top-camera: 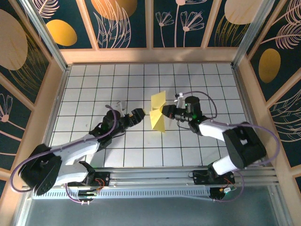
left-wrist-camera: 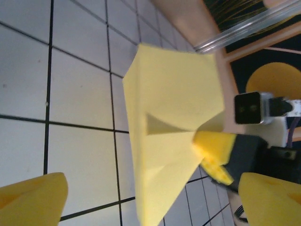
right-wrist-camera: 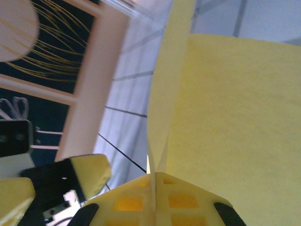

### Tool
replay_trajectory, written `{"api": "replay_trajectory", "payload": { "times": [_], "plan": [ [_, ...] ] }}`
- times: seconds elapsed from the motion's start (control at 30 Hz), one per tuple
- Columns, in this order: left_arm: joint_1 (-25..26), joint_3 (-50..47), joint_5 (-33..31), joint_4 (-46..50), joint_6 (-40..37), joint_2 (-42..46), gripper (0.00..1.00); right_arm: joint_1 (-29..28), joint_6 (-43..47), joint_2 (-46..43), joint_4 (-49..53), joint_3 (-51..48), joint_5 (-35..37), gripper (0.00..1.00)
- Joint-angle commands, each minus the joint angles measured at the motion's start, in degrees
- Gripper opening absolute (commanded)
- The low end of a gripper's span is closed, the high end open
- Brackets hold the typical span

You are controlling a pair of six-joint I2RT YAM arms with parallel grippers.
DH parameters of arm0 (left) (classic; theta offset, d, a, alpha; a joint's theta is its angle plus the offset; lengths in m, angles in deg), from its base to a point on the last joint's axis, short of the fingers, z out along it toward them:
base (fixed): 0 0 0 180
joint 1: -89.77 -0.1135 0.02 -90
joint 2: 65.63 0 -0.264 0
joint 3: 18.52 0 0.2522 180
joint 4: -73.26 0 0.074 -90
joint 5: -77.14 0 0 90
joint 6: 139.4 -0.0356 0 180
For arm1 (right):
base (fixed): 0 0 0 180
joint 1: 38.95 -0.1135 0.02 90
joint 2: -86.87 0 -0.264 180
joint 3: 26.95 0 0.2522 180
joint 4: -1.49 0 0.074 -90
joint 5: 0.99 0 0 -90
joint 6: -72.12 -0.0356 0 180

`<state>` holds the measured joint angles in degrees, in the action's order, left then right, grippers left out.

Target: Fold a paper plane with a square sheet of paper (fold left side to right side)

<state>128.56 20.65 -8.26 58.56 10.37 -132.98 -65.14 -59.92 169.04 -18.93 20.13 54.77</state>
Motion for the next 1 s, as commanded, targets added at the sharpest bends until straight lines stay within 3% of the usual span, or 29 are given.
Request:
{"api": "replay_trajectory", "payload": {
  "times": [0.0, 0.17, 0.4, 0.63, 0.77, 0.97],
  "plan": [
    [-0.5, -3.0, -0.4, -5.2, 3.6, 4.1, 0.99, 0.9, 1.0, -6.1, -2.6, 1.2, -2.1, 0.0],
    [-0.5, -4.0, 6.9, -17.9, 6.9, 4.2, 0.99, 1.0, -3.8, -11.4, -8.3, 1.3, -5.1, 0.0],
    [-0.3, -0.8, 16.6, -31.5, 11.1, -3.7, 0.99, -0.8, -9.3, -10.5, -14.9, 1.4, -6.9, 0.0],
    [0.4, 1.1, 19.0, -36.9, 13.0, -8.6, 0.93, -2.7, -12.8, -7.9, -20.7, 0.5, -6.9, 0.0],
    [0.5, 2.1, 19.6, -37.9, 13.5, -9.9, 0.79, -3.3, -13.1, -6.6, -21.0, 0.5, -6.6, 0.0],
    [0.5, 2.3, 18.8, -37.5, 13.4, -10.0, 0.45, -3.4, -13.4, -6.3, -21.6, 0.3, -6.5, 0.06]
  ]
}}
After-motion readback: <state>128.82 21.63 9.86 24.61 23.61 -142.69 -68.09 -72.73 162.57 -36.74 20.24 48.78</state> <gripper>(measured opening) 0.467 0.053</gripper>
